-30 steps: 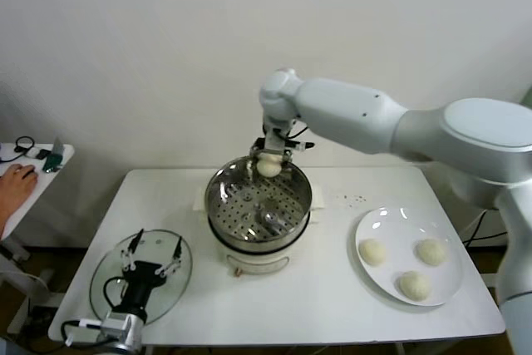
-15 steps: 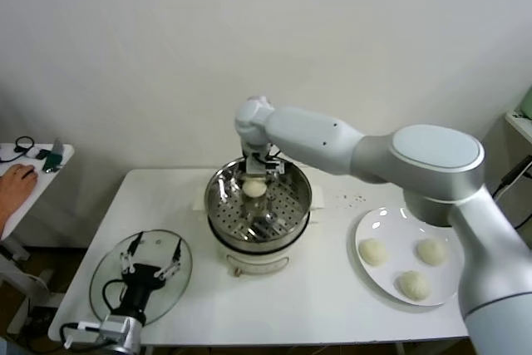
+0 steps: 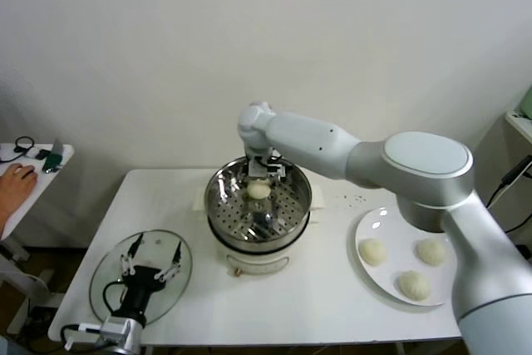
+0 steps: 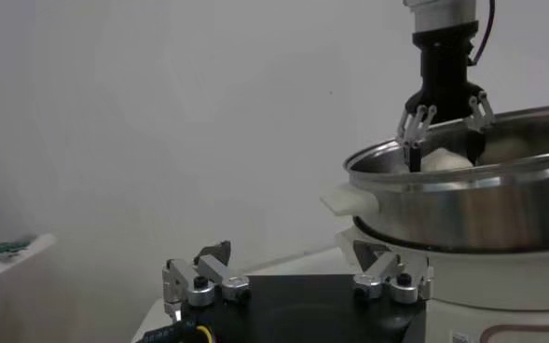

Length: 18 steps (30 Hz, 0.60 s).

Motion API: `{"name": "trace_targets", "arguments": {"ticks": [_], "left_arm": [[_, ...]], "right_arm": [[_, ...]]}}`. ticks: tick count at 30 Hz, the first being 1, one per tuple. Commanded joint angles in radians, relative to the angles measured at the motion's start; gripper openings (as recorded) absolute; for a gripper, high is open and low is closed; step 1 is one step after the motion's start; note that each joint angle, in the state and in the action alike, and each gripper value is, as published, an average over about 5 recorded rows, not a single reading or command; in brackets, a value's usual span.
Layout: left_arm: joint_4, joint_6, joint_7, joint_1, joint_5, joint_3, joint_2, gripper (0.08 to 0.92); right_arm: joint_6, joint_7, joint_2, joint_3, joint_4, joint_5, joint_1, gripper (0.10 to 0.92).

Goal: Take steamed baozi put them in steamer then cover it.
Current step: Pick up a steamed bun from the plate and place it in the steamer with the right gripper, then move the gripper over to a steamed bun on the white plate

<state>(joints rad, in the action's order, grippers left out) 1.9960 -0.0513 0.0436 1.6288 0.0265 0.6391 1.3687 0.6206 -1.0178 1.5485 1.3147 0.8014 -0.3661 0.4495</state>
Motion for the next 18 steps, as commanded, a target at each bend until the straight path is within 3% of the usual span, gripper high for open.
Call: {"name": "trace_targets", "arguments": {"ticks": [1,8,13,18], "left_arm": [[0.0,0.002,0.0,0.0,-0.001,0.0,0.001,0.823],[-0.003,0.001,-0.001,0.001,-0.007,0.005,-0.004,0.823],[0.003,0.002,-0.001,0.01,0.002,0.003,-0.009,0.823],[0.011,0.003,-0.001,0.015,0.004,0.002,-0.018,0.823]], "right_arm": [[-0.003,-0.02,0.003,-0.008,-0.006,0.023,-0.003,0.815],[-0.03,-0.065,-0.122,-0.002,0.158,0.145,0.112,0.823],[-0.115,-0.079,-0.271,0.068,0.327,0.347,0.285,0.823],[-0.298,-0.038,-0.467,0.206,0.457,0.615,0.447,0.823]]}}
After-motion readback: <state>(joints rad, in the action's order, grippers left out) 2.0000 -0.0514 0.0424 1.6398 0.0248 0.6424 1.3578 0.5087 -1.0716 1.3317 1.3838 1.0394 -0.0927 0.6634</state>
